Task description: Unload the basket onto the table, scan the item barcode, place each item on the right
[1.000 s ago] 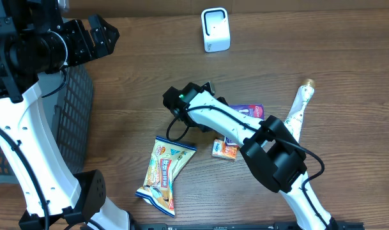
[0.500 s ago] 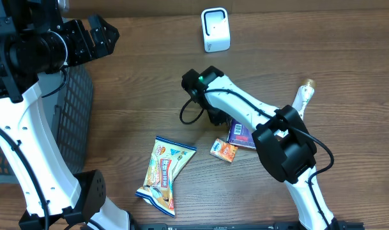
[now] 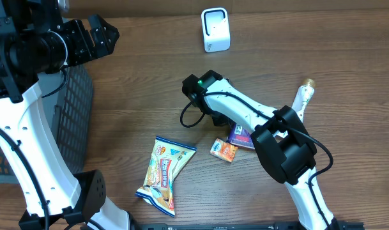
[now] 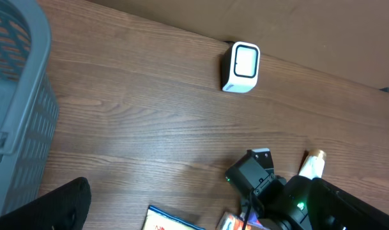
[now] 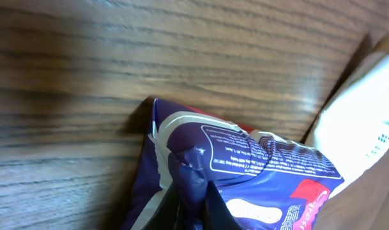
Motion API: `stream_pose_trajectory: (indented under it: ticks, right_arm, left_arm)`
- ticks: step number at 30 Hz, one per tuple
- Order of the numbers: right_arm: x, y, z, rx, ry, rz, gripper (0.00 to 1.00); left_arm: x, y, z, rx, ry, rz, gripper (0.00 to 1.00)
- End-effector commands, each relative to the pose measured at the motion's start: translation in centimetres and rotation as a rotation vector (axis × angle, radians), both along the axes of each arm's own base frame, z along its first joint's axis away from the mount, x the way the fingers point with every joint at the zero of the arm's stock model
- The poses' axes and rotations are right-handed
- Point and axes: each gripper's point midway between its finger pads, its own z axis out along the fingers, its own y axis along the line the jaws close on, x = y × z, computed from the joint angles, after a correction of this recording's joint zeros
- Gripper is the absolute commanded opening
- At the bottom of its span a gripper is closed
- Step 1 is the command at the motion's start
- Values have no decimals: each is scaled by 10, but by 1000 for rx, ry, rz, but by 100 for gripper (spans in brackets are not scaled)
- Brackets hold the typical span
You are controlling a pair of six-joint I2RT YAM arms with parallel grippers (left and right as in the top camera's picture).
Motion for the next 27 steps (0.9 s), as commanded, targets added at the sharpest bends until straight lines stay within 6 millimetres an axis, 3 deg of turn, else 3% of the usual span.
stream_pose_trajectory:
  ticks: [1, 5, 8, 11, 15, 18, 20, 25, 27]
  right_arm:
    - [4, 13, 14, 76, -11, -76, 4]
    - [25, 43, 73, 269, -70, -94, 4]
    - [39, 80, 123, 571, -51, -30, 4]
    - [47, 96, 147, 799, 3, 3, 4]
    - [53, 104, 156, 1065, 124, -4, 4]
    - [63, 99, 147, 1190, 178, -39, 4]
    - [68, 86, 125, 1199, 203, -93, 4]
    - [67, 38, 59, 1133, 259, -260, 4]
    - [63, -2, 37, 1034, 260, -352, 4]
  left_arm:
    - [-2, -1, 5, 1, -21, -9, 100]
    - [-2, -1, 5, 0, -21, -10, 100]
    - [-2, -1, 5, 0, -21, -10, 100]
    - [-2, -1, 5, 1, -21, -9, 100]
    - [-2, -1, 5, 1, -21, -9, 100]
    - [-2, -1, 5, 1, -21, -9, 100]
    - [-2, -1, 5, 1, -21, -9, 100]
    - [-2, -1, 5, 1, -21, -9, 100]
    - [-2, -1, 5, 1, -21, -9, 100]
